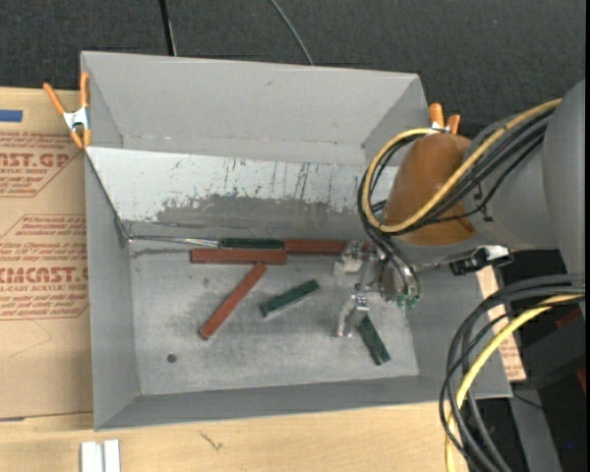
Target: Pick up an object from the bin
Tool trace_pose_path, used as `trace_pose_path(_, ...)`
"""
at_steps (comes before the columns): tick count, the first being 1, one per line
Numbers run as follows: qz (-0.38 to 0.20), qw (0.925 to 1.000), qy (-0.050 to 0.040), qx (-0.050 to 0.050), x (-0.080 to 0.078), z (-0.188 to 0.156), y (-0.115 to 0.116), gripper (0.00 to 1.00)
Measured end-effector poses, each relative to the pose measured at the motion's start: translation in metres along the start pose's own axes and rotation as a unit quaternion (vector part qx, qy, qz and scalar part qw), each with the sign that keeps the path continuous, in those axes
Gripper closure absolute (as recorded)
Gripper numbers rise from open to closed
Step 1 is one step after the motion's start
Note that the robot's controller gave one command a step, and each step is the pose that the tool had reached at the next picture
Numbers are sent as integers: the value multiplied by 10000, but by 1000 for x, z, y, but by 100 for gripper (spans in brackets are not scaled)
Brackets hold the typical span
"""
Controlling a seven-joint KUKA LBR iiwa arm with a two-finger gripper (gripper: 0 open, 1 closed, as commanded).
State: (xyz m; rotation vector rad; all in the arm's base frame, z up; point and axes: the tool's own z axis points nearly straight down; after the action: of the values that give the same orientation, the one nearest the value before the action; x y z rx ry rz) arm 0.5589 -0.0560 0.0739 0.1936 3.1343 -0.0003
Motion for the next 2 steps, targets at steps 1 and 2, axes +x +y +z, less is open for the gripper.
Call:
trace_pose_path(1, 1, 10000, -8, 0, 0, 0, 0, 0)
trace_pose_path(2, 96, 9999, -28, -1, 1, 0, 1, 0)
